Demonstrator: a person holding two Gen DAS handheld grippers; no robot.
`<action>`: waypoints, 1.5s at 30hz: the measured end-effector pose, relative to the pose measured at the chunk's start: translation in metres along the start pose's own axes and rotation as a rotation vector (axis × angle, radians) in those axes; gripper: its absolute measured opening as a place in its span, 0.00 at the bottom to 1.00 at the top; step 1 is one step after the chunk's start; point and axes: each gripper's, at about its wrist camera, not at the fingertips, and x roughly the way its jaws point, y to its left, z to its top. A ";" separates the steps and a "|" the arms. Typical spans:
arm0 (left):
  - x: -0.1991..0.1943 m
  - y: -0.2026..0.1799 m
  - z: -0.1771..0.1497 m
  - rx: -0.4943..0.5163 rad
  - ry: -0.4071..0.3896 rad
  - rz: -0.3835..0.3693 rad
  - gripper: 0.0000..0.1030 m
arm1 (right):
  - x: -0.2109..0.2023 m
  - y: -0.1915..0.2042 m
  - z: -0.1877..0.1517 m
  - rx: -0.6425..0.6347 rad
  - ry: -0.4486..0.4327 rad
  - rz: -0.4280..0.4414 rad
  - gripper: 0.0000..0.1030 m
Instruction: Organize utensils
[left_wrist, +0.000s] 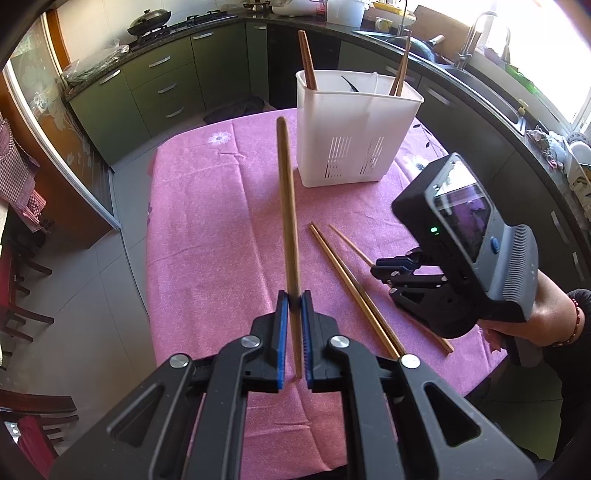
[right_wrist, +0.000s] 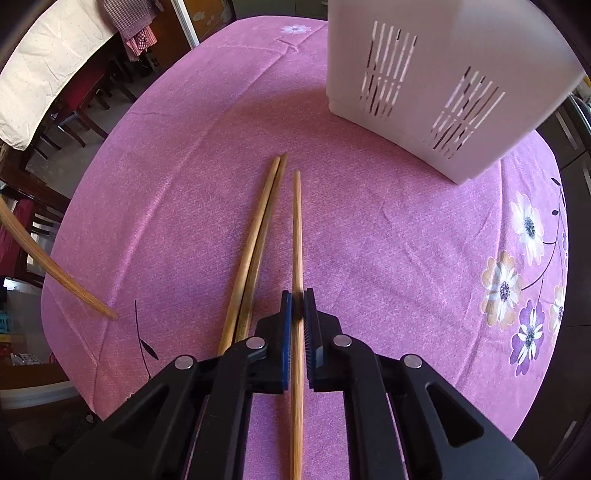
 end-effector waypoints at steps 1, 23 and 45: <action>0.000 0.001 0.000 -0.001 0.000 0.001 0.07 | -0.007 -0.004 -0.002 0.007 -0.018 0.009 0.07; -0.014 -0.004 -0.009 0.004 -0.013 -0.003 0.07 | -0.176 -0.068 -0.093 0.073 -0.410 0.011 0.07; 0.131 -0.003 0.052 0.019 0.247 -0.020 0.24 | -0.177 -0.067 -0.102 0.059 -0.405 0.040 0.07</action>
